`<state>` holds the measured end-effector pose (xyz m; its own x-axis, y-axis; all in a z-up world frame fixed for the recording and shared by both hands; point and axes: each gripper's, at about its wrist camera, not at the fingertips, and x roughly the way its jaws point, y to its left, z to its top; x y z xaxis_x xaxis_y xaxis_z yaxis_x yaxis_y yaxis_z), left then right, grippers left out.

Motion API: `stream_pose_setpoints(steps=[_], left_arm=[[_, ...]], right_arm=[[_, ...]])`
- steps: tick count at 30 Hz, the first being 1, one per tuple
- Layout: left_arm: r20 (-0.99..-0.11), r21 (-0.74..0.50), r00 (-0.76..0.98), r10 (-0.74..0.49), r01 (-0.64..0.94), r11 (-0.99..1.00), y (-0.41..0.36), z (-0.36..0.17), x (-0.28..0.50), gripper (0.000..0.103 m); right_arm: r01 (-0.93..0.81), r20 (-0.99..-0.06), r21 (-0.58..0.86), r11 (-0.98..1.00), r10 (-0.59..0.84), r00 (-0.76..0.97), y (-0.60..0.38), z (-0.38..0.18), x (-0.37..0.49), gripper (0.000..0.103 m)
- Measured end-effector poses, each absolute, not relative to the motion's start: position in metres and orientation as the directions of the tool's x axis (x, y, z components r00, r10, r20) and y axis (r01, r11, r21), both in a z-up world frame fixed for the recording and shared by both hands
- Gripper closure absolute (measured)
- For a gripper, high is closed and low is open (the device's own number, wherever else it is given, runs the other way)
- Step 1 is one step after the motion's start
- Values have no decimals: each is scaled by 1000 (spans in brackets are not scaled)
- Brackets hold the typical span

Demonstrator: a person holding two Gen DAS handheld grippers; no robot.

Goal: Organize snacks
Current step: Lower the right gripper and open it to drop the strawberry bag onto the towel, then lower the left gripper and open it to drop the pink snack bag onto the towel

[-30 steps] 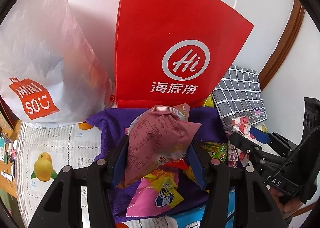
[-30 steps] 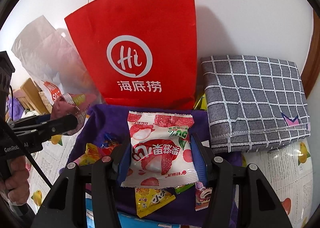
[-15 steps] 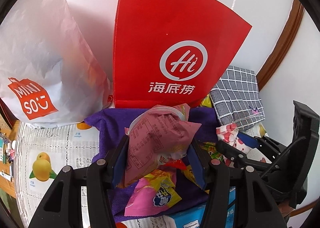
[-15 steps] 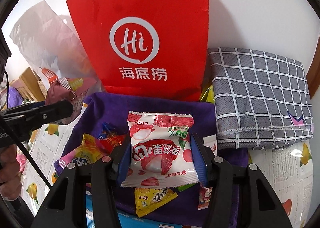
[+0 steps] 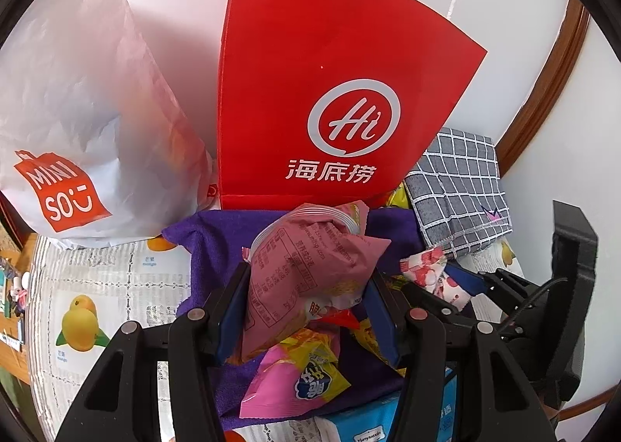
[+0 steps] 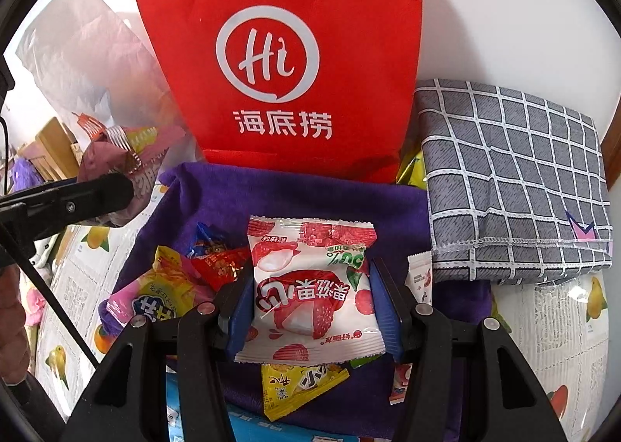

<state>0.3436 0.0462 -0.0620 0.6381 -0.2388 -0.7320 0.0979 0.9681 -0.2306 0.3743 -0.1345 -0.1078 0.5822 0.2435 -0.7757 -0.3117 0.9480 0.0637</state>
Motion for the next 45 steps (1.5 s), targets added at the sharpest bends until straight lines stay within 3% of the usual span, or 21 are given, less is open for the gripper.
stream_pose_setpoints(steps=[39, 45], left_arm=[[-742, -215, 626, -240, 116, 970, 39, -62, 343, 49], [-762, -197, 608, -223, 110, 974, 37, -69, 348, 48]], right_arm=[[-359, -828, 1, 933, 203, 524, -119, -127, 377, 46], [-357, -816, 6, 934, 211, 539, -124, -118, 375, 41]])
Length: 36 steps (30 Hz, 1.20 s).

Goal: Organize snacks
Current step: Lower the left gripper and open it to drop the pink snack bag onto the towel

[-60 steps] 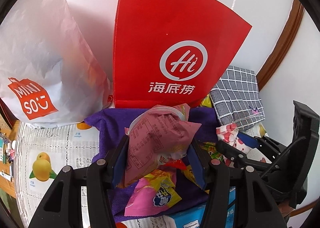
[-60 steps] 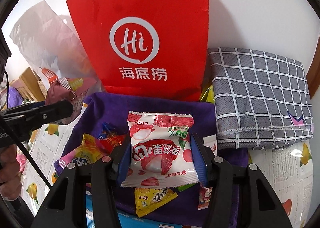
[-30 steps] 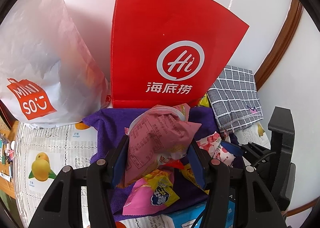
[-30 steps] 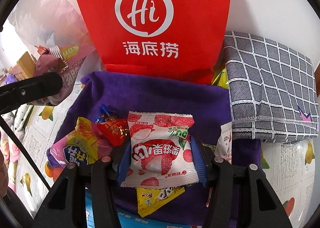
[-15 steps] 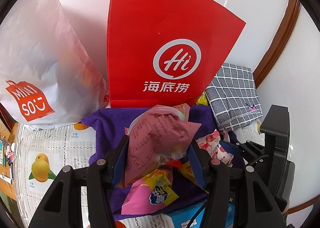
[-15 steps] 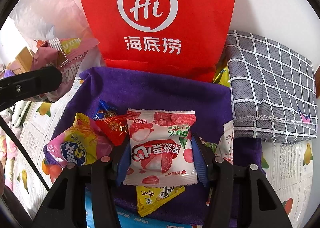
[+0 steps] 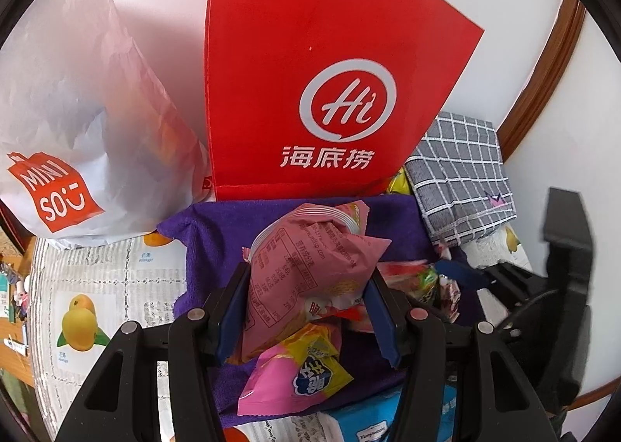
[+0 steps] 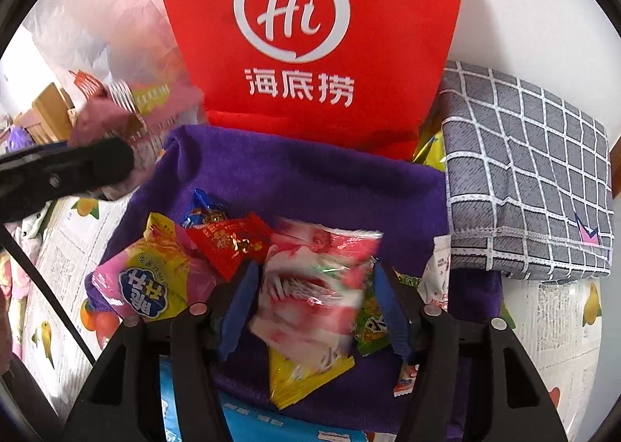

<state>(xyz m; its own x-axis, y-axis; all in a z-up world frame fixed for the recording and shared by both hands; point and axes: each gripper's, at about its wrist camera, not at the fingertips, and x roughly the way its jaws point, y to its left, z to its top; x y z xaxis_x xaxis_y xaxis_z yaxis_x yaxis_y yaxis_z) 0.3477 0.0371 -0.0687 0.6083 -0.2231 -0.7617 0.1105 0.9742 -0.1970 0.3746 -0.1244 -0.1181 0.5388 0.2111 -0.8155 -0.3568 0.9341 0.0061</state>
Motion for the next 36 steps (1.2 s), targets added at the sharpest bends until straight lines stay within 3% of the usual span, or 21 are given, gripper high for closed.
stream_pose_setpoints(steps=[16, 36], left_arm=[[-813, -173, 545, -205, 110, 979, 28, -88, 357, 48], [-848, -147, 494, -192, 129, 981, 15, -99, 361, 47]], right_arm=[[-281, -755, 20, 960, 199, 625, -158, -80, 366, 41], [-287, -751, 15, 958, 200, 630, -156, -78, 364, 41]])
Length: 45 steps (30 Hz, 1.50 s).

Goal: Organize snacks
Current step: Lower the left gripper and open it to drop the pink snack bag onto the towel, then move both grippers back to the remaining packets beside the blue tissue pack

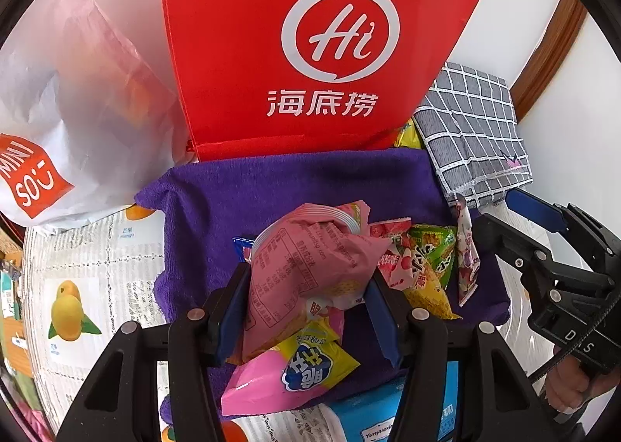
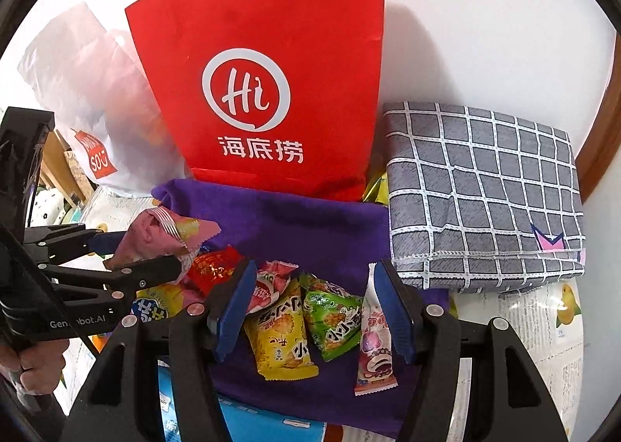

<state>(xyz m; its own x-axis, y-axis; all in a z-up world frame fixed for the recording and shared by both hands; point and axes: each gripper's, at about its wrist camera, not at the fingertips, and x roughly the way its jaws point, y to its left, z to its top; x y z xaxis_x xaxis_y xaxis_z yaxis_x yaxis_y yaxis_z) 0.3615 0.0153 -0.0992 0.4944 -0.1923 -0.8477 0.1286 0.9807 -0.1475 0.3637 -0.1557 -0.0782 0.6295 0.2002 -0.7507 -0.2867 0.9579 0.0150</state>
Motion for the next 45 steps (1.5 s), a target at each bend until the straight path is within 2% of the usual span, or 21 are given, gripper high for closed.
stream_pose_setpoints(steps=[21, 31, 45], left_arm=[[-852, -137, 488, -188, 139, 981, 9, -103, 363, 46], [-844, -177, 487, -223, 140, 974, 11, -100, 363, 35], [-789, -235, 544, -285, 162, 959, 19, -79, 353, 34]], right_arm=[[-297, -764, 9, 955, 198, 614, -149, -85, 364, 41], [-292, -761, 14, 956, 199, 617, -151, -82, 363, 41], [-287, -740, 14, 958, 203, 641, -150, -73, 356, 40]])
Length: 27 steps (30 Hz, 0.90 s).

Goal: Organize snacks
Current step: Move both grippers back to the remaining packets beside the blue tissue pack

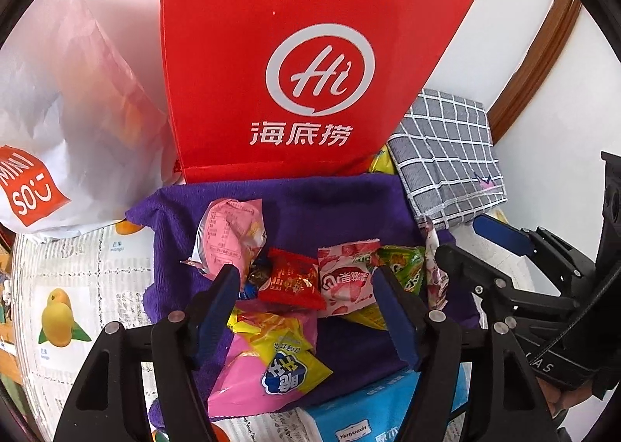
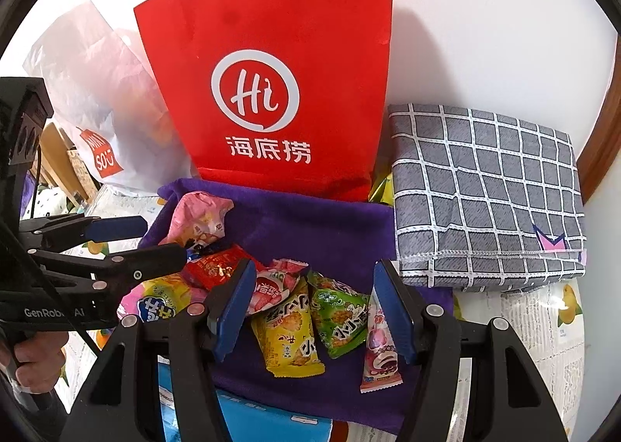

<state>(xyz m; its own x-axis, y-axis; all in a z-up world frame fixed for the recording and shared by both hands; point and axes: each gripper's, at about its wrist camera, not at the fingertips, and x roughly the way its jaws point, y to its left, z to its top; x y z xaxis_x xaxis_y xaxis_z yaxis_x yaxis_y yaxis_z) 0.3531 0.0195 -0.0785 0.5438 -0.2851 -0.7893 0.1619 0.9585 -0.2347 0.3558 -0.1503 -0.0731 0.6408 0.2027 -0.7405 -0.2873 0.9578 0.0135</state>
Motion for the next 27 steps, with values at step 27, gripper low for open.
stream_pose_setpoints(steps=[27], left_arm=[[-727, -175, 644, -238, 162, 971, 16, -38, 320, 34]], right_arm=[[-243, -706, 49, 969, 206, 678, -173, -61, 269, 41]])
